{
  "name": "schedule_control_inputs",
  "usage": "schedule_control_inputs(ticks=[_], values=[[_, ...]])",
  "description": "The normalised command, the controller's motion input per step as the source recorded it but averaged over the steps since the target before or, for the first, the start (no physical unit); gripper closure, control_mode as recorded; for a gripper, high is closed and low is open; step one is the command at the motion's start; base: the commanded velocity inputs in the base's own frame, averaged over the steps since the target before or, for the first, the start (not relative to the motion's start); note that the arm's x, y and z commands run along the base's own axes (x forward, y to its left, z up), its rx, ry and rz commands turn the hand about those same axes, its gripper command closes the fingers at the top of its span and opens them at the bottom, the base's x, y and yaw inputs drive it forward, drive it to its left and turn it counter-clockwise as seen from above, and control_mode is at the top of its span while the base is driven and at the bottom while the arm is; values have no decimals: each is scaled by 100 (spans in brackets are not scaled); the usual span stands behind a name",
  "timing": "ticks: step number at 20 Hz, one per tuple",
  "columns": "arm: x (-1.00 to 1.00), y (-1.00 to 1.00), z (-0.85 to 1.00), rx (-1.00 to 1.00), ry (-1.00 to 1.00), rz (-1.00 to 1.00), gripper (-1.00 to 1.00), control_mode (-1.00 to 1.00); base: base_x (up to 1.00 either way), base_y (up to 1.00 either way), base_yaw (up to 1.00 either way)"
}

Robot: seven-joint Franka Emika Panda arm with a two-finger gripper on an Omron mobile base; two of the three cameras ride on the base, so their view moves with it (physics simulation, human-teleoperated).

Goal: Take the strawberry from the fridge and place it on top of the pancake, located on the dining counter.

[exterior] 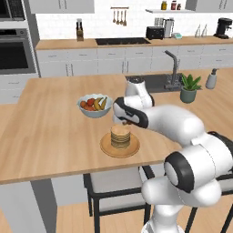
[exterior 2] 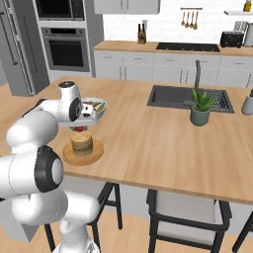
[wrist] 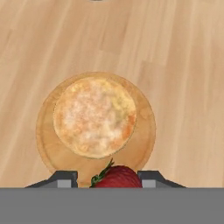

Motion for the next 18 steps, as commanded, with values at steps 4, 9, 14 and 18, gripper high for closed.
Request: schedule_control_inputs(ticks=[4, 9, 14, 18], values=[[34, 41, -37, 0, 0, 0, 100, -100, 0, 0, 0], [3, 3, -11, 0, 0, 0, 100, -100, 0, 0, 0], [3, 0, -19, 0, 0, 0, 100, -100, 0, 0, 0], [16, 0, -24, 0, 0, 0, 100, -100, 0, 0, 0]])
